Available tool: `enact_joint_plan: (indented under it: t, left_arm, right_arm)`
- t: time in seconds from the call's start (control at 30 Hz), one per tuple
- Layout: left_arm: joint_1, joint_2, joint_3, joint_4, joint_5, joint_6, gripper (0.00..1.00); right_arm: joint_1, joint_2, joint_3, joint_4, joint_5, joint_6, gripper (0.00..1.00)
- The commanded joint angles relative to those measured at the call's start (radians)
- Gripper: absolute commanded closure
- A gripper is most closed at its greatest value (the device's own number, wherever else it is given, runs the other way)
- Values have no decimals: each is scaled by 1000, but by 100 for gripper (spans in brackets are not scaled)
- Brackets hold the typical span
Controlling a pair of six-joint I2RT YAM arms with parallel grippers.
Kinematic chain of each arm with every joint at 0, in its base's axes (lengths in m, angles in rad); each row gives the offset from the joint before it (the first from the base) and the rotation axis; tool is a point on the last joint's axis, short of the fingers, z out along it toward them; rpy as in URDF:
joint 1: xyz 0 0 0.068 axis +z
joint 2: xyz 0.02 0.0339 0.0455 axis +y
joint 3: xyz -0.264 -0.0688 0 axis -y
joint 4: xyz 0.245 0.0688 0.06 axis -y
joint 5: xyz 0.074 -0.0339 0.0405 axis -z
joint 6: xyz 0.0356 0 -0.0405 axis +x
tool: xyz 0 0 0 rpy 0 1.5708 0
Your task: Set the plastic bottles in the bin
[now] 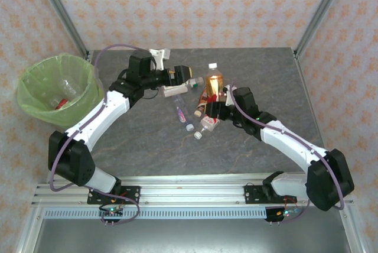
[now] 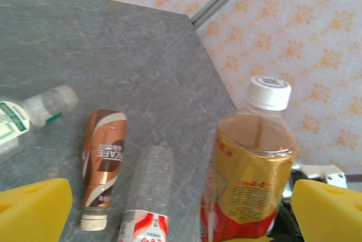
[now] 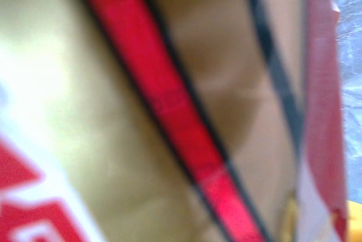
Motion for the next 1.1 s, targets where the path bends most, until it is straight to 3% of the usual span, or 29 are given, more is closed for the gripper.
enact_joint_plan:
  t: [0.0, 0.47, 0.8, 0.97, 1.07]
  left_arm:
    - [-29, -23, 3, 48, -23, 5, 0]
    - [-69, 36, 39, 42, -60, 19, 0]
    - [-64, 67, 96, -39, -144, 61, 10]
    - [-18, 41, 121, -67, -183, 90, 12]
    - [2, 56, 144, -95, -170, 100, 18]
  right_arm:
    - [25, 21, 51, 69, -32, 13, 56]
    - [95, 157, 153, 106, -72, -4, 56]
    - [153, 244, 217, 99, -45, -44, 56]
    - [153, 249, 217, 68, -39, -63, 56]
    - [154, 248, 215, 64, -48, -60, 56]
